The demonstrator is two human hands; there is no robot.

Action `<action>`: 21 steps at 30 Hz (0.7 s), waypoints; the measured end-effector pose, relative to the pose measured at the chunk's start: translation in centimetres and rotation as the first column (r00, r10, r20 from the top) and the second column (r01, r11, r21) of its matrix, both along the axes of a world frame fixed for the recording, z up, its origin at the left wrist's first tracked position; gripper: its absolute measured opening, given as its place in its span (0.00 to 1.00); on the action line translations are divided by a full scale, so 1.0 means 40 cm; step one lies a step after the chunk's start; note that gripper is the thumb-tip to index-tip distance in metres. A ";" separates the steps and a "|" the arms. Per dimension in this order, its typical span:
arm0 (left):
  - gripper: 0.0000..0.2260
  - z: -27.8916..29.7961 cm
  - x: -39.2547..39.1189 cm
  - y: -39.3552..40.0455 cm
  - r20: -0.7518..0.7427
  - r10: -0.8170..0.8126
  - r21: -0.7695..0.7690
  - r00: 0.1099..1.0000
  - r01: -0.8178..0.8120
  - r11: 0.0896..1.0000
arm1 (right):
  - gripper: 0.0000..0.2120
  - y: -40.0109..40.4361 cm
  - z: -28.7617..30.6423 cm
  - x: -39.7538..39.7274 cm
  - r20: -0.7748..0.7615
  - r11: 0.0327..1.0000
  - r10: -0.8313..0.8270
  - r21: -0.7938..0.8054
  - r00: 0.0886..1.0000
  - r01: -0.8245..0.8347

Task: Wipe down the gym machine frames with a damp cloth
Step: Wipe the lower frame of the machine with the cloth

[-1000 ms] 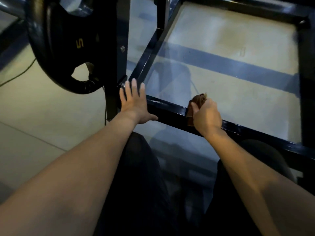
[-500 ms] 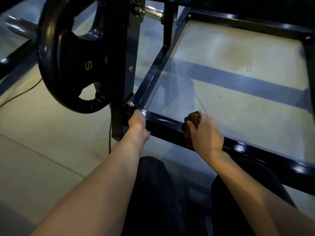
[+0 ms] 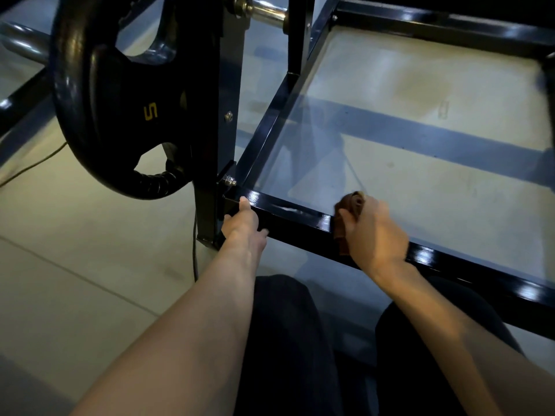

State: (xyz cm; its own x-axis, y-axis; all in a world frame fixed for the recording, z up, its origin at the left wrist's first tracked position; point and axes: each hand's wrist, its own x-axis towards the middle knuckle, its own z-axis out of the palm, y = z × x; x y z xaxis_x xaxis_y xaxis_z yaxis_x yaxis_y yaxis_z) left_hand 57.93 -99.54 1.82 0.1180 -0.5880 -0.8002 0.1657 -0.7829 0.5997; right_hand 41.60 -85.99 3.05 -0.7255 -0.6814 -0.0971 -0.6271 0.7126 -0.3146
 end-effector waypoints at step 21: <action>0.29 0.016 -0.010 -0.001 -0.047 0.071 0.083 0.996 -0.067 0.994 | 0.20 -0.092 -0.013 0.105 -0.010 0.977 0.162 -0.137 0.987 -0.162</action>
